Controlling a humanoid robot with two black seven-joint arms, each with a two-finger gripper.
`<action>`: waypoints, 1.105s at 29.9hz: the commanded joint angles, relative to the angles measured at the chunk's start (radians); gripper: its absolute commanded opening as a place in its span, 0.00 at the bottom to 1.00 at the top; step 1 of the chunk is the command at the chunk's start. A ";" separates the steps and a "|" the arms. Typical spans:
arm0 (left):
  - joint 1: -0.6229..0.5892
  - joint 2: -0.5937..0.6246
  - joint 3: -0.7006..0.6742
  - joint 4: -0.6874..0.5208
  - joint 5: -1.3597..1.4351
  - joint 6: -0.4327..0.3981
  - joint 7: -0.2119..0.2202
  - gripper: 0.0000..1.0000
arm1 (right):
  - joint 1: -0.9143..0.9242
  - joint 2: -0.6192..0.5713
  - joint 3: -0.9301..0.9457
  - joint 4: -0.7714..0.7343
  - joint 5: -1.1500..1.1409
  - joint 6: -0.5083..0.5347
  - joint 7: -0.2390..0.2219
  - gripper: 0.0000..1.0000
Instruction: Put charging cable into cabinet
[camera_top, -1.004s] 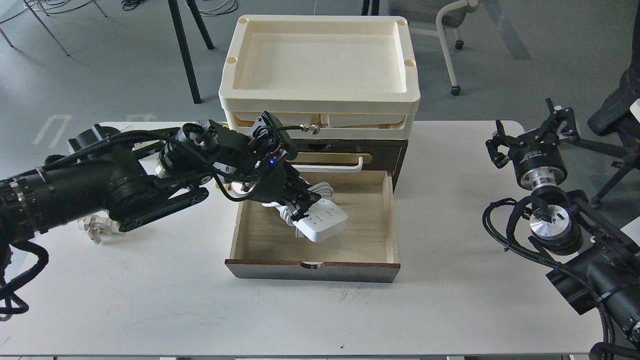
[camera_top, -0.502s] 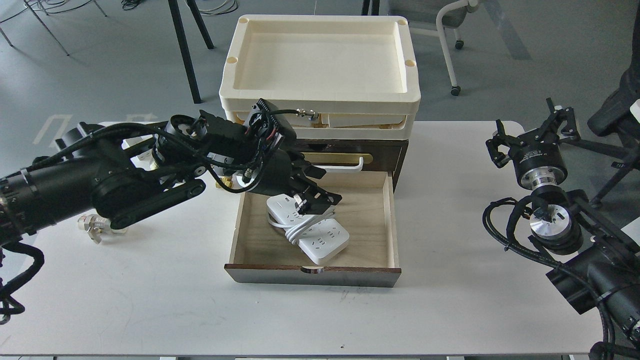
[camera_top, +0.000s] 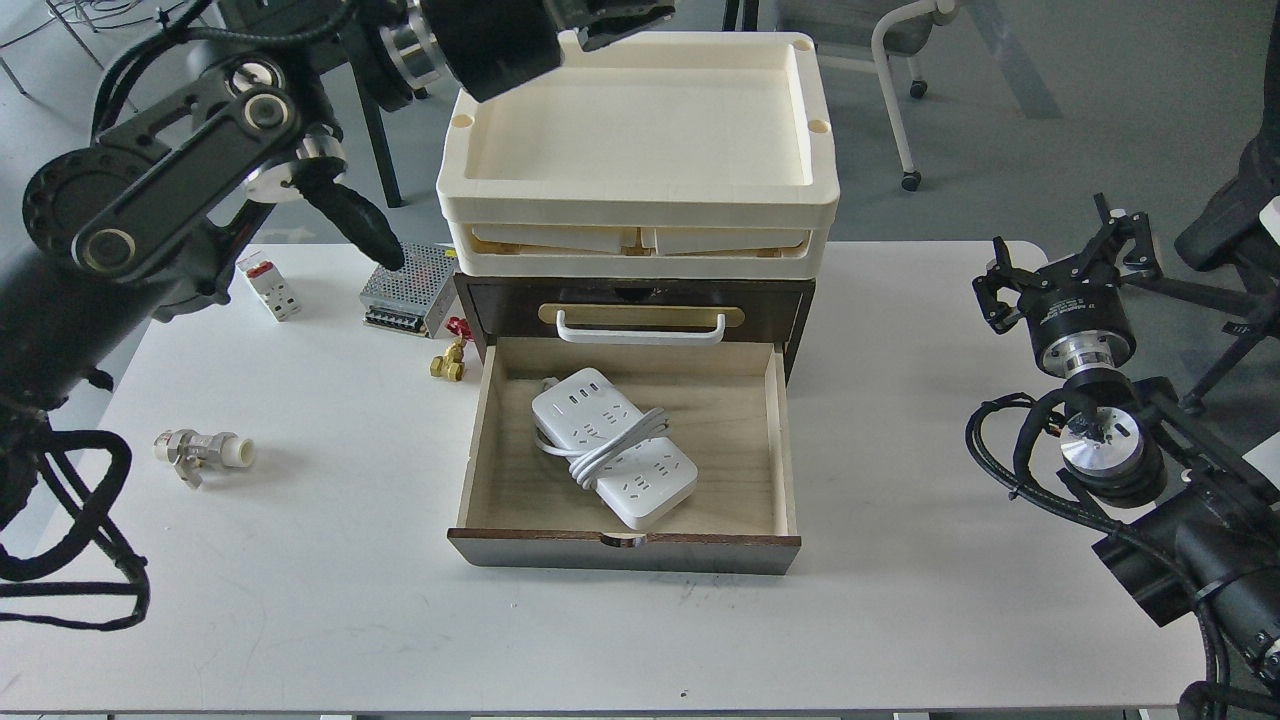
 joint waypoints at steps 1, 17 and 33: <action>0.062 0.066 -0.044 0.111 -0.216 0.000 0.027 0.99 | 0.002 0.000 0.000 0.000 0.000 -0.001 0.000 1.00; 0.337 0.122 -0.047 0.606 -0.951 0.000 0.042 0.99 | 0.017 0.000 0.008 -0.034 0.002 0.002 -0.025 1.00; 0.377 0.065 -0.046 0.614 -0.968 0.000 0.079 0.99 | 0.016 0.000 0.021 -0.031 0.032 0.000 -0.025 1.00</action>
